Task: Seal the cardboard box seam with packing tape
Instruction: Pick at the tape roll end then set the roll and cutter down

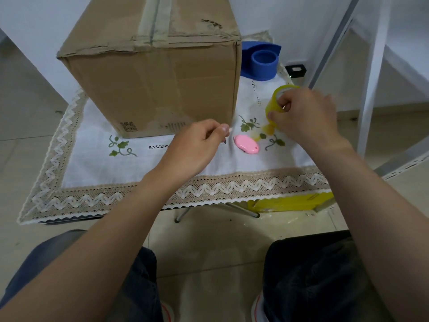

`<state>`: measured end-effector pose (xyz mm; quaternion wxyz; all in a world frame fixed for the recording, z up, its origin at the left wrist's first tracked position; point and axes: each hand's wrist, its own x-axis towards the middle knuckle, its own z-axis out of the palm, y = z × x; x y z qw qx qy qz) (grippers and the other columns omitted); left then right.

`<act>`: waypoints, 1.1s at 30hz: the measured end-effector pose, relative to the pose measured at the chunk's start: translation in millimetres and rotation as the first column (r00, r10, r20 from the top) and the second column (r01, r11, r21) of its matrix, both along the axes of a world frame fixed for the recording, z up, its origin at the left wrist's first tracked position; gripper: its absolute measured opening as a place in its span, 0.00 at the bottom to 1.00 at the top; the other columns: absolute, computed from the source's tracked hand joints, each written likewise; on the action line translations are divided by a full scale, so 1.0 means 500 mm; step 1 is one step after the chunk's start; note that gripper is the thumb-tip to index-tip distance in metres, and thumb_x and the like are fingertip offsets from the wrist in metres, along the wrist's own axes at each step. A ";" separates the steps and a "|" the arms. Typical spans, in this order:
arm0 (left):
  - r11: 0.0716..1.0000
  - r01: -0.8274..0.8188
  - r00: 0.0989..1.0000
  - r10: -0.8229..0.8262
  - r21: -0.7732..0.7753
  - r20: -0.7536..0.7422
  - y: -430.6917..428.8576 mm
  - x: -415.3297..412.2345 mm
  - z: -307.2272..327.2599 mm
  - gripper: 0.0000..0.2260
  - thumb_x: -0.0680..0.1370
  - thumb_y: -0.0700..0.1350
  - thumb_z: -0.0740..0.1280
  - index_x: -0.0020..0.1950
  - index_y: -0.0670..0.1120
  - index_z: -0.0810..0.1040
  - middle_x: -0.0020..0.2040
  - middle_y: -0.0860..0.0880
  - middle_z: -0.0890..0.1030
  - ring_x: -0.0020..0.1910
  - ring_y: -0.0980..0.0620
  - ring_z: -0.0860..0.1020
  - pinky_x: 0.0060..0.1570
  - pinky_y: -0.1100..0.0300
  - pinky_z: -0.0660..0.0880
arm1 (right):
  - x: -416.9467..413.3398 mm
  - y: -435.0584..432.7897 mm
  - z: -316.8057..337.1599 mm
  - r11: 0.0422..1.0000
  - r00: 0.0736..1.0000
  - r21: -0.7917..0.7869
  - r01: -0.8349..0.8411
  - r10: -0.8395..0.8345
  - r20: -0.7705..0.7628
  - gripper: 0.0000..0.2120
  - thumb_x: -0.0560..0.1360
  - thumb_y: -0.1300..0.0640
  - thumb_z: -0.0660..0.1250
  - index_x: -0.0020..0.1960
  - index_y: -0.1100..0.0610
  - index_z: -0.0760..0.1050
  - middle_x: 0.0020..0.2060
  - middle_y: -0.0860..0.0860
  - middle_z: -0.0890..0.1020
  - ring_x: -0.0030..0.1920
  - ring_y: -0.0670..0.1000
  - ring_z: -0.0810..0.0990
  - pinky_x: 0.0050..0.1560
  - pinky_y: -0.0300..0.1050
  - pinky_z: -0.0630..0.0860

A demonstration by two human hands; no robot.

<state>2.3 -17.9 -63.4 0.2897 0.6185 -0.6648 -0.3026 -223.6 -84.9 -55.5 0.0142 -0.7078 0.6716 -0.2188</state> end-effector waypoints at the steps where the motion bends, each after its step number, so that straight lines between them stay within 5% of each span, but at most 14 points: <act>1: 1.000 0.000 1.000 0.000 0.013 0.015 0.001 -0.001 -0.001 0.17 0.82 0.60 0.58 0.53 0.54 0.83 0.48 0.46 0.87 0.50 0.46 0.85 0.56 0.41 0.79 | -0.002 -0.002 -0.004 1.000 1.000 0.017 0.009 -0.009 -0.026 0.11 0.76 0.49 0.71 0.44 0.58 0.81 0.40 0.55 0.84 0.41 0.59 0.75 0.55 0.52 0.63; 6: 0.999 0.002 0.995 -0.007 0.044 0.095 -0.001 -0.003 -0.003 0.17 0.83 0.59 0.59 0.52 0.50 0.83 0.48 0.45 0.87 0.50 0.45 0.84 0.54 0.42 0.79 | 0.000 -0.005 -0.009 0.992 0.992 0.124 0.038 -0.023 -0.122 0.16 0.76 0.44 0.74 0.45 0.58 0.81 0.40 0.56 0.83 0.41 0.59 0.73 0.54 0.53 0.60; 8: 0.999 -0.002 0.995 -0.002 0.043 0.099 -0.002 -0.003 -0.002 0.16 0.83 0.58 0.59 0.52 0.51 0.83 0.48 0.46 0.87 0.50 0.46 0.84 0.53 0.43 0.79 | 0.005 0.000 -0.005 0.986 0.992 0.154 0.060 -0.042 -0.116 0.21 0.73 0.39 0.76 0.52 0.56 0.81 0.47 0.55 0.84 0.50 0.61 0.78 0.59 0.55 0.65; 11: 0.999 -0.010 0.994 0.005 0.039 0.110 -0.004 -0.004 -0.001 0.15 0.84 0.57 0.60 0.53 0.51 0.83 0.48 0.48 0.87 0.48 0.47 0.84 0.52 0.45 0.79 | 0.027 0.018 0.011 1.000 0.997 -0.006 -0.005 0.004 -0.072 0.24 0.72 0.38 0.77 0.57 0.53 0.77 0.56 0.54 0.78 0.62 0.63 0.75 0.62 0.60 0.70; 13: 0.999 -0.010 0.994 0.006 0.036 0.110 -0.005 -0.004 -0.002 0.15 0.84 0.57 0.60 0.52 0.52 0.83 0.47 0.48 0.87 0.47 0.48 0.84 0.52 0.45 0.79 | 0.050 0.033 0.020 0.988 0.988 -0.008 -0.156 0.156 -0.003 0.14 0.74 0.42 0.76 0.52 0.49 0.79 0.49 0.48 0.79 0.56 0.57 0.78 0.56 0.55 0.76; 17: 0.999 -0.012 0.995 0.008 0.040 0.102 -0.005 -0.004 -0.004 0.14 0.83 0.58 0.60 0.52 0.54 0.83 0.46 0.48 0.87 0.46 0.48 0.84 0.50 0.45 0.80 | 0.086 0.054 -0.003 0.927 0.960 0.264 -0.267 0.280 -0.016 0.10 0.73 0.43 0.76 0.49 0.46 0.83 0.46 0.48 0.84 0.48 0.54 0.82 0.46 0.46 0.77; 21: 0.999 -0.018 0.995 0.014 0.038 0.100 -0.003 -0.001 -0.003 0.13 0.83 0.57 0.61 0.53 0.54 0.83 0.46 0.50 0.87 0.46 0.49 0.84 0.50 0.45 0.80 | 0.087 0.050 -0.008 0.946 0.971 0.225 -0.232 0.238 0.002 0.07 0.77 0.48 0.74 0.53 0.48 0.83 0.47 0.52 0.85 0.51 0.58 0.83 0.52 0.52 0.81; 24: 0.999 -0.015 0.996 0.011 0.037 0.094 -0.003 0.001 -0.001 0.12 0.83 0.56 0.61 0.53 0.54 0.84 0.46 0.51 0.87 0.46 0.50 0.84 0.50 0.45 0.80 | 0.079 0.037 0.003 0.969 0.970 0.176 -0.176 0.140 0.200 0.12 0.79 0.53 0.72 0.61 0.50 0.80 0.43 0.49 0.86 0.49 0.55 0.84 0.55 0.55 0.80; 29: 0.999 -0.023 0.997 0.019 0.046 0.078 0.000 0.002 0.000 0.12 0.83 0.55 0.62 0.52 0.53 0.84 0.46 0.50 0.87 0.48 0.49 0.84 0.52 0.45 0.79 | 0.094 0.012 0.000 0.968 0.884 0.237 -0.086 -0.036 0.466 0.13 0.80 0.56 0.71 0.61 0.51 0.73 0.44 0.54 0.85 0.28 0.54 0.85 0.26 0.48 0.82; 33: 0.998 -0.032 0.997 0.028 0.054 0.068 0.001 0.008 -0.003 0.11 0.83 0.54 0.62 0.50 0.54 0.84 0.46 0.50 0.87 0.49 0.49 0.85 0.53 0.44 0.80 | 0.111 0.004 -0.025 0.991 0.971 0.131 -0.040 0.007 0.238 0.07 0.79 0.53 0.72 0.54 0.54 0.76 0.46 0.56 0.84 0.43 0.62 0.84 0.45 0.59 0.83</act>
